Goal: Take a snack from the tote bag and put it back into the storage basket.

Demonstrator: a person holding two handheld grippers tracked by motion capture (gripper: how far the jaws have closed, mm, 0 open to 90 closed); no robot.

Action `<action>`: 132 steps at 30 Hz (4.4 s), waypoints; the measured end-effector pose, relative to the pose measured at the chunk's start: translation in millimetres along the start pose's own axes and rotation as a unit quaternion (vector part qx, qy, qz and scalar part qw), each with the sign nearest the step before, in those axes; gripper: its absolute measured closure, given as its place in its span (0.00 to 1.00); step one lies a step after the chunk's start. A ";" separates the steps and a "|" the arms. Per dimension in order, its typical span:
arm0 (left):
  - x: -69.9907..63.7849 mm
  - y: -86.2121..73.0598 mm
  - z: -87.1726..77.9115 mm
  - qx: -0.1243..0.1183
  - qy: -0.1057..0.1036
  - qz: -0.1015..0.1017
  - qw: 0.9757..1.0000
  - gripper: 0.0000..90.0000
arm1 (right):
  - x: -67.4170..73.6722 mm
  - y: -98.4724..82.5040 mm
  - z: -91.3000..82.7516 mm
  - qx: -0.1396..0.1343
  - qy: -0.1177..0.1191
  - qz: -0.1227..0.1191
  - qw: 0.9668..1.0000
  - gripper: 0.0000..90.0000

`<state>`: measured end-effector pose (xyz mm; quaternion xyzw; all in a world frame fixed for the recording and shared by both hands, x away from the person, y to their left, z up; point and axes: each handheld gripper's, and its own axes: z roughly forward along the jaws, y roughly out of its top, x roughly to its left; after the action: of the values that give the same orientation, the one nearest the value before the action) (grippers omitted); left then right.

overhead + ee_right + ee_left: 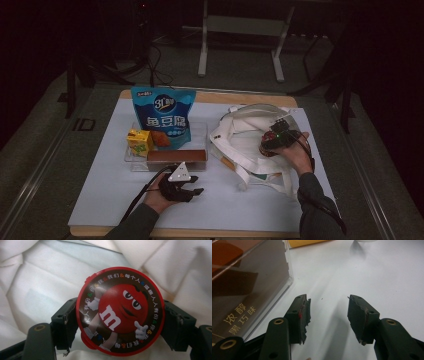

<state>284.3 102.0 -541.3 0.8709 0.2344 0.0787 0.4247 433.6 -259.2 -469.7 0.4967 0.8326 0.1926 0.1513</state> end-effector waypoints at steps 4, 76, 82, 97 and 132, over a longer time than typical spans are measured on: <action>-0.1 0.0 0.0 0.000 0.001 0.001 1.000 0.56 | 7.7 2.8 0.9 0.000 0.007 0.000 1.000 0.28; 0.0 0.0 -0.2 0.000 -0.001 0.002 1.000 0.56 | 56.1 33.0 -41.0 0.001 0.043 -0.069 0.997 0.29; 0.0 0.0 0.0 -0.001 -0.001 0.001 1.000 0.56 | 64.2 37.2 -48.2 -0.006 0.048 -0.081 0.996 0.29; 0.0 0.0 0.0 0.000 -0.001 0.001 1.000 0.56 | 78.3 44.3 -58.3 -0.017 0.062 -0.091 0.994 0.29; 0.2 0.1 0.2 0.000 -0.002 0.002 1.000 0.56 | 131.9 67.7 -63.6 -0.032 0.094 -0.129 0.987 0.29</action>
<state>284.6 101.9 -541.3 0.8716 0.2316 0.0780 0.4249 396.6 -124.0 -389.8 0.3601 0.8936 0.2435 0.1114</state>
